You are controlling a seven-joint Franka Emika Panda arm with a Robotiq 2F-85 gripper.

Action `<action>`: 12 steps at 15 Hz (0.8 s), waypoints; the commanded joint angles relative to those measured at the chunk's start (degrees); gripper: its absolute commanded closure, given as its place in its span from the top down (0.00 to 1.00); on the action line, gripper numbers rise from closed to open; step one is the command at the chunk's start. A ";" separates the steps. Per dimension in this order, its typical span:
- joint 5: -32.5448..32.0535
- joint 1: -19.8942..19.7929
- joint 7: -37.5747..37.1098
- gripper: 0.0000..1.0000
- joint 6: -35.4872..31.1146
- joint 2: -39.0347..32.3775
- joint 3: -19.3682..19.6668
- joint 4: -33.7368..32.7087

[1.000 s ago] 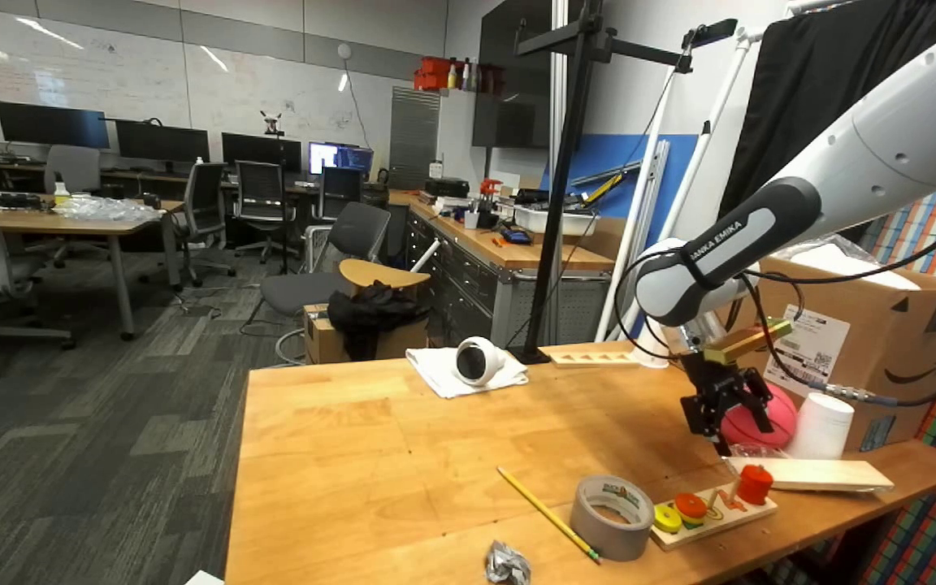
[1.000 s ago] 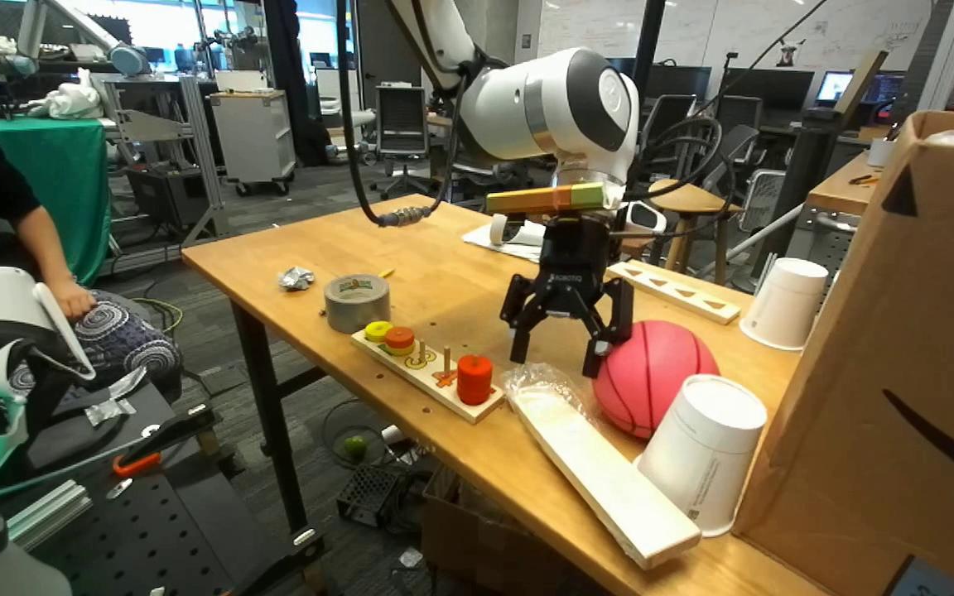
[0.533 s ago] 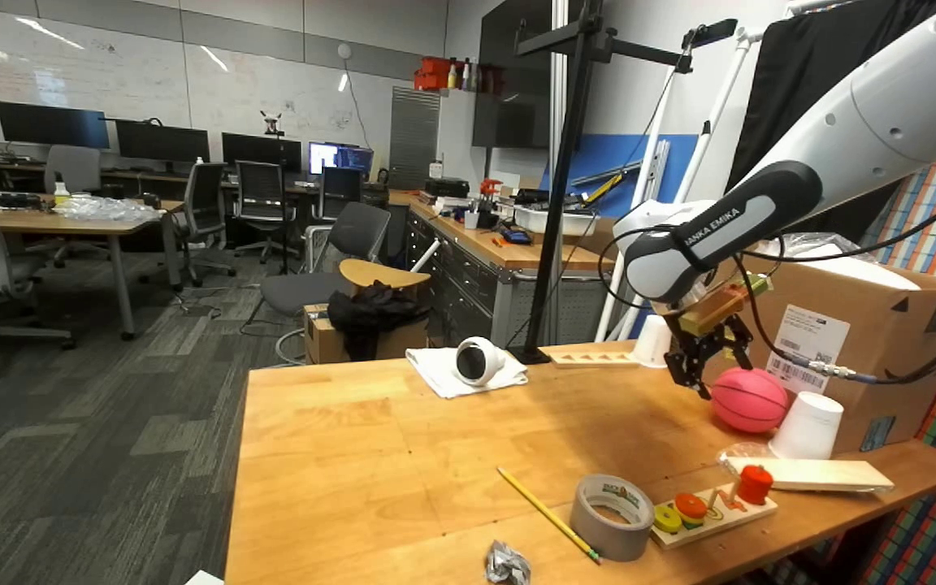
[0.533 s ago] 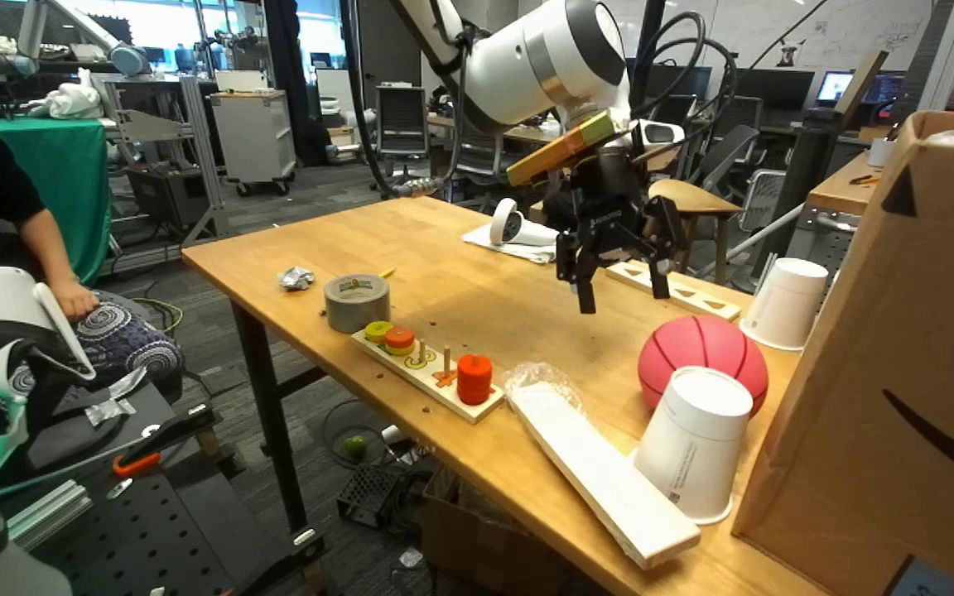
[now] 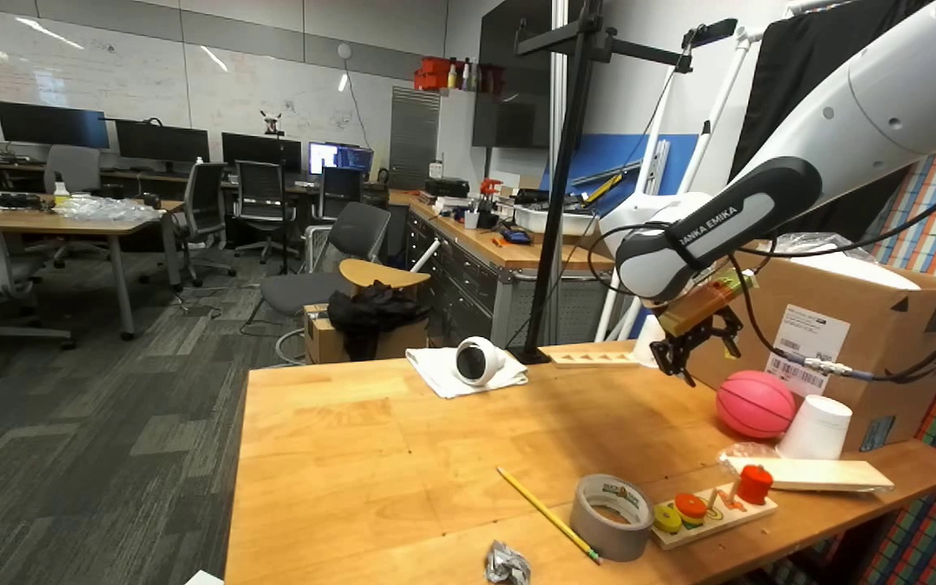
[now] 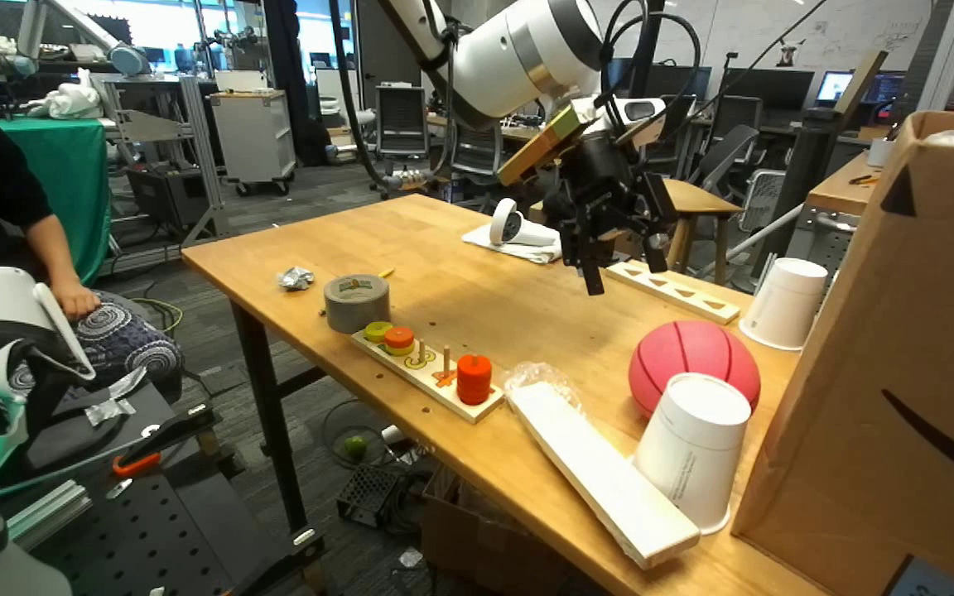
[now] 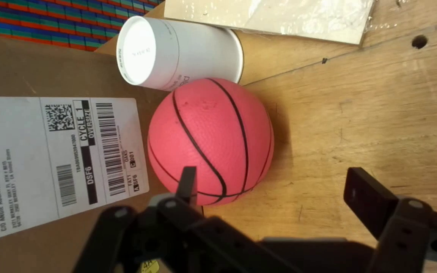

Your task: Move the red ball to the right

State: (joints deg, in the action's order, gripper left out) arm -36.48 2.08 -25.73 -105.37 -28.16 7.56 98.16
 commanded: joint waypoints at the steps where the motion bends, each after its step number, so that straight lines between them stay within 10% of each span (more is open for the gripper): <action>1: -0.42 0.83 5.23 1.00 0.64 4.48 -1.21 3.44; 12: 0.94 -0.43 29.04 1.00 -4.36 12.72 -6.19 12.57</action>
State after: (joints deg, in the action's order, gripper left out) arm -36.67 3.40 -4.16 -106.13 -19.11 2.98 106.39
